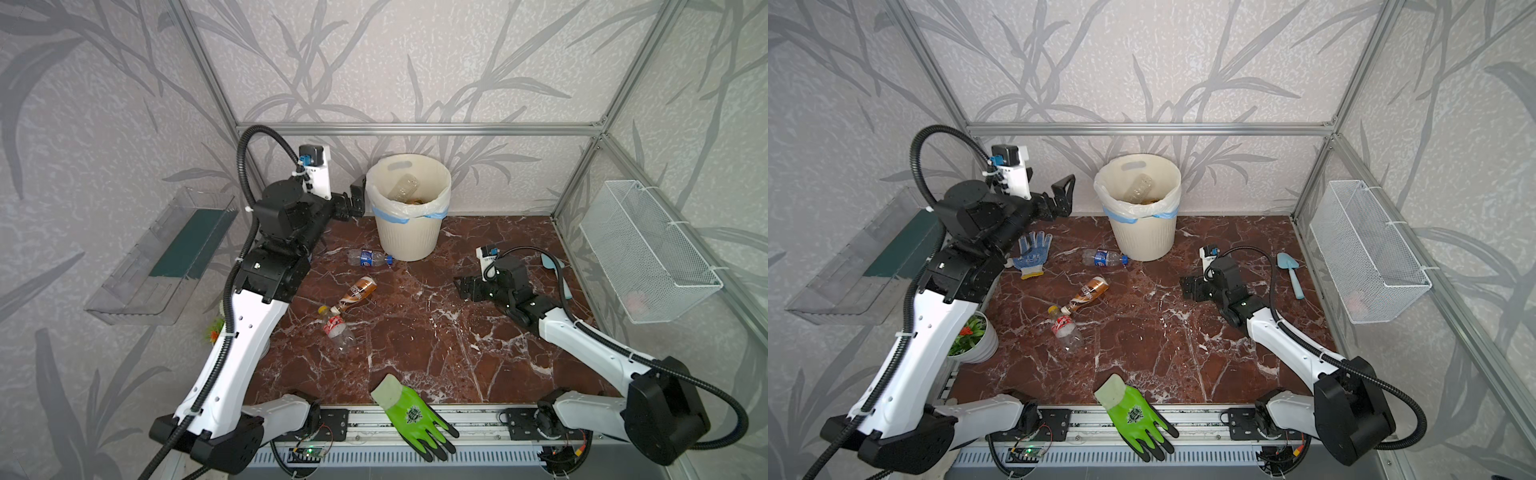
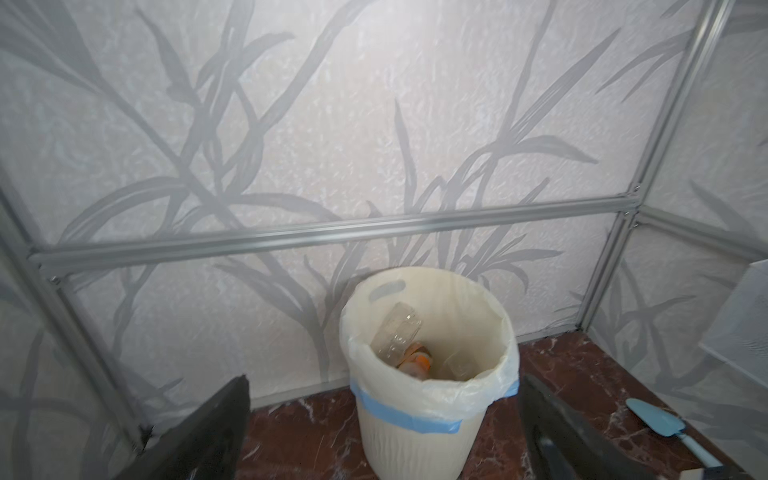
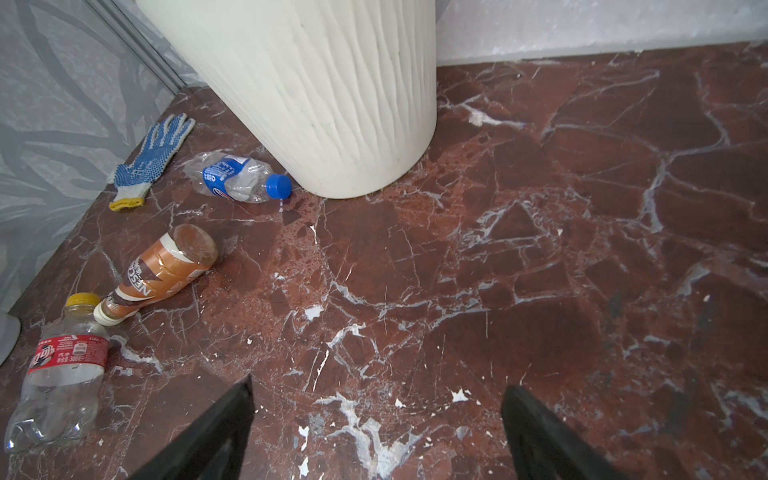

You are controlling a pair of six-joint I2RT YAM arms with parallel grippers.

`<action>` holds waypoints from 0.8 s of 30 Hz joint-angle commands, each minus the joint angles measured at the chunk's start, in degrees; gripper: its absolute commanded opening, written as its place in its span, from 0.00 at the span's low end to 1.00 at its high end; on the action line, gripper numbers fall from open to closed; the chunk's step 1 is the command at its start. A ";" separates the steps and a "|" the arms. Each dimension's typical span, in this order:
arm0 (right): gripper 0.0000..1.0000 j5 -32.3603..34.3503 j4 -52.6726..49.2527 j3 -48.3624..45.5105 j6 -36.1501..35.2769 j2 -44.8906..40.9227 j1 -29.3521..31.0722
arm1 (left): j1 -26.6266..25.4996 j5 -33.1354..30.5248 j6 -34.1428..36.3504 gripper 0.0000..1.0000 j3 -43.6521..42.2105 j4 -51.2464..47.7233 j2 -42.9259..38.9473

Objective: Throw the plastic bottles in the bin
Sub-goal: 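Open the left gripper to drop the clear water bottle into the bin, then lower the left gripper onto the red-label yellow-cap bottle and close it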

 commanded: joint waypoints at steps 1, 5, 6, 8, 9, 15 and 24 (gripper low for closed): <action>0.94 9.10 -2.81 4.31 6.84 2.36 3.59 | 4.14 -7.22 -8.35 0.99 -11.50 -8.16 -2.54; 0.94 13.26 -4.65 8.32 13.38 7.10 8.27 | 6.96 -9.55 -22.19 0.99 -23.12 -15.35 -8.37; 0.94 13.06 -4.45 9.02 14.49 8.51 9.08 | 6.96 -11.05 -26.90 0.99 -25.00 -18.01 -9.61; 0.94 12.82 -4.32 10.70 15.72 11.45 10.45 | 6.93 -11.61 -35.25 0.97 -28.59 -21.51 -12.57; 0.94 12.00 -4.16 11.52 16.05 12.98 10.74 | 6.90 -10.81 -39.18 0.97 -30.64 -22.75 -14.46; 0.93 6.65 -2.17 14.47 17.18 19.44 11.07 | 6.80 -8.13 -55.00 0.90 -44.70 -22.96 -25.53; 0.93 5.50 -2.60 15.45 14.83 20.57 11.14 | 6.78 -0.85 -60.84 0.89 -55.51 -18.82 -25.34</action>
